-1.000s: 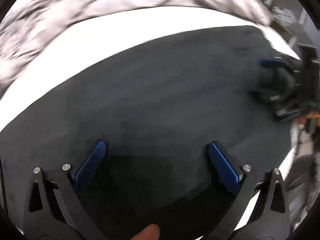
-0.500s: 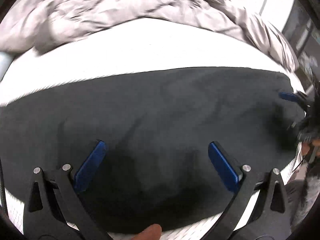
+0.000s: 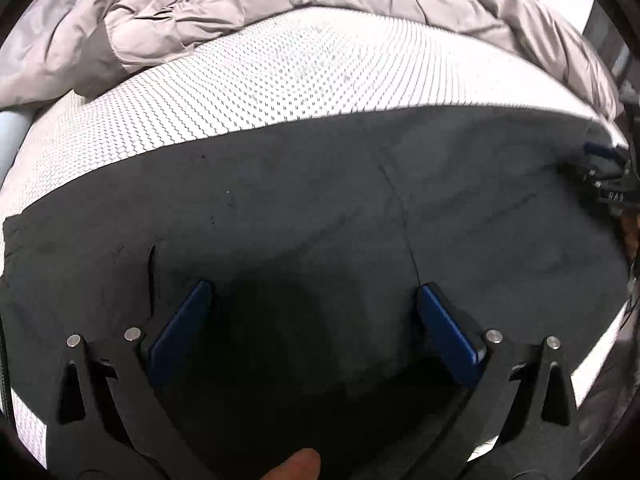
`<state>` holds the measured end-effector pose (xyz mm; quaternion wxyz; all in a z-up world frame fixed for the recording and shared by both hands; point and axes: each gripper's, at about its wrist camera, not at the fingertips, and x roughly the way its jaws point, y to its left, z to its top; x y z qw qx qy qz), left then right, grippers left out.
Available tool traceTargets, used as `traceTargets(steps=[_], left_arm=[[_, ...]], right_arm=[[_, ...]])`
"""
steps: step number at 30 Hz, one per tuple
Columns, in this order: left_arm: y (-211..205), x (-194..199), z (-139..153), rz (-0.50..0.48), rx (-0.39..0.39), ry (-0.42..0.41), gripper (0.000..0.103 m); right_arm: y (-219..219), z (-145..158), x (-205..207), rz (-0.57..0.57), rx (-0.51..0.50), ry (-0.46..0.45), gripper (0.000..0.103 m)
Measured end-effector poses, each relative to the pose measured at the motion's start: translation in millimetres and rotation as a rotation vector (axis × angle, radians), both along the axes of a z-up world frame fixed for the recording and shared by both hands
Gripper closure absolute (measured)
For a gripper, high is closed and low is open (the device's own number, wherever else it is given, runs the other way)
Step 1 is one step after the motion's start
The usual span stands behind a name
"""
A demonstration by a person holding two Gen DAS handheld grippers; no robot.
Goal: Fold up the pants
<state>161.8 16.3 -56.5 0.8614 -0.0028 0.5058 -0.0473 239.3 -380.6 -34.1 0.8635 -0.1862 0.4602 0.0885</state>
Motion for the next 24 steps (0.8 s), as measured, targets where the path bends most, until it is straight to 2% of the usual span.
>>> traceTargets(steps=[3, 6, 8, 9, 10, 12, 17, 19, 22, 23, 24], left_arm=[[-8.6, 11.5, 13.5, 0.000, -0.064, -0.030, 0.001], [-37.7, 53.0, 8.2, 0.007, -0.028, -0.021, 0.001], [-49.3, 80.9, -8.1, 0.009, -0.017, 0.043, 0.001], [-50.7, 89.9, -16.4, 0.018, 0.006, 0.064, 0.000], [-46.8, 96.3, -18.6, 0.021, 0.008, 0.058, 0.000], [-31.0, 97.5, -15.5, 0.056, 0.023, 0.043, 0.000], [46.7, 82.1, -9.1, 0.239, 0.158, 0.007, 0.000], [80.7, 73.0, -6.1, 0.300, 0.132, -0.005, 0.000], [110.2, 59.7, -4.6, 0.411, 0.085, -0.028, 0.000], [115.4, 56.7, -6.1, 0.416, 0.058, -0.032, 0.002], [116.8, 53.6, -3.0, 0.406, 0.040, -0.035, 0.011]], right_arm=[[34.8, 14.2, -12.9, 0.111, 0.086, -0.015, 0.001], [81.8, 8.8, -11.5, 0.208, 0.181, 0.049, 0.001], [97.4, -7.9, 1.4, 0.185, 0.169, 0.109, 0.001], [100.3, -17.8, 10.4, 0.146, 0.132, 0.126, 0.001], [102.1, -22.6, 18.6, 0.136, 0.114, 0.129, 0.001], [104.8, -21.5, 15.8, 0.148, 0.104, 0.119, 0.001], [102.3, -20.9, 6.4, 0.183, 0.105, 0.104, 0.001], [98.1, -21.8, 13.2, 0.188, 0.100, 0.100, 0.001], [96.3, -24.7, 17.7, 0.189, 0.088, 0.100, 0.001], [96.0, -24.2, 17.7, 0.189, 0.086, 0.099, 0.001], [95.8, -24.0, 17.9, 0.189, 0.085, 0.099, 0.001]])
